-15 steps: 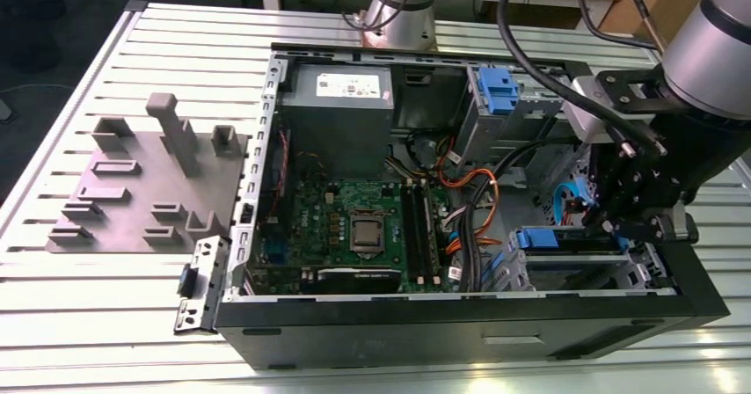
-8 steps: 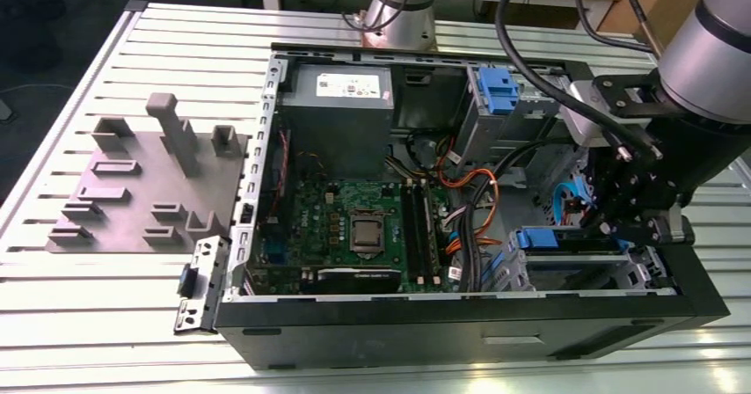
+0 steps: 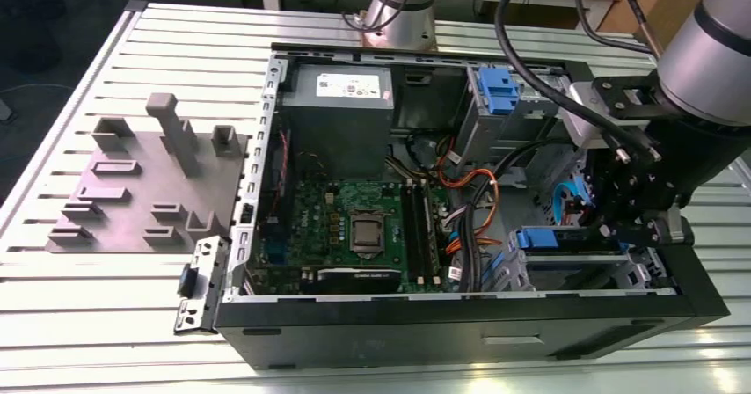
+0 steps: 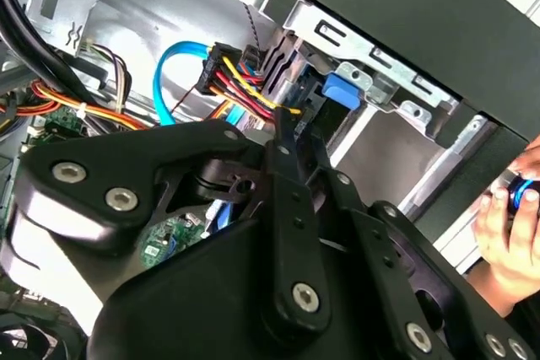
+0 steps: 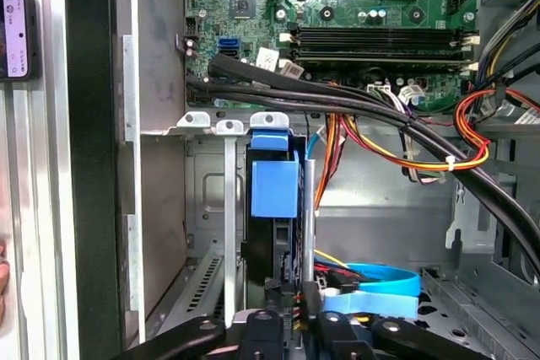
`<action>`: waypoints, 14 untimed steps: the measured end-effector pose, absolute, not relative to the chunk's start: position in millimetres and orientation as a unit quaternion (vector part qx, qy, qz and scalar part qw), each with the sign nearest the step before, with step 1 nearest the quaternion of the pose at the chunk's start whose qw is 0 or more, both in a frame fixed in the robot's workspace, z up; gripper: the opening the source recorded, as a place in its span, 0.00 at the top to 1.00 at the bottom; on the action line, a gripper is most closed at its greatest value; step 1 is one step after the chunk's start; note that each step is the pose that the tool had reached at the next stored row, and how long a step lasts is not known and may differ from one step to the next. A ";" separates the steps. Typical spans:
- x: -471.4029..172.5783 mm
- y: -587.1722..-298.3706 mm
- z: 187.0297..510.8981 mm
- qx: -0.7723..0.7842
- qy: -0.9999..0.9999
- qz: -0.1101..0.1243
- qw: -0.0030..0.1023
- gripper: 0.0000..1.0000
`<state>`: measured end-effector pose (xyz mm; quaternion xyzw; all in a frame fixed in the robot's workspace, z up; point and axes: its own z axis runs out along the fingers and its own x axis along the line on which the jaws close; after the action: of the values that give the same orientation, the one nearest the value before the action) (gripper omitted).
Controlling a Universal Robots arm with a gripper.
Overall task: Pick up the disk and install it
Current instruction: 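Insert the first disk wire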
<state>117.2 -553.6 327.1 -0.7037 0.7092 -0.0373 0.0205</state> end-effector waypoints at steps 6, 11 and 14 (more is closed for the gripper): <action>117.2 -553.5 336.2 -0.704 0.709 -0.035 0.020 0.76; 117.3 -553.5 336.4 -0.704 0.709 -0.035 0.019 0.89; 117.3 -553.5 336.4 -0.704 0.709 -0.035 0.019 0.89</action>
<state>117.3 -553.5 336.4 -0.7038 0.7092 -0.0351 0.0194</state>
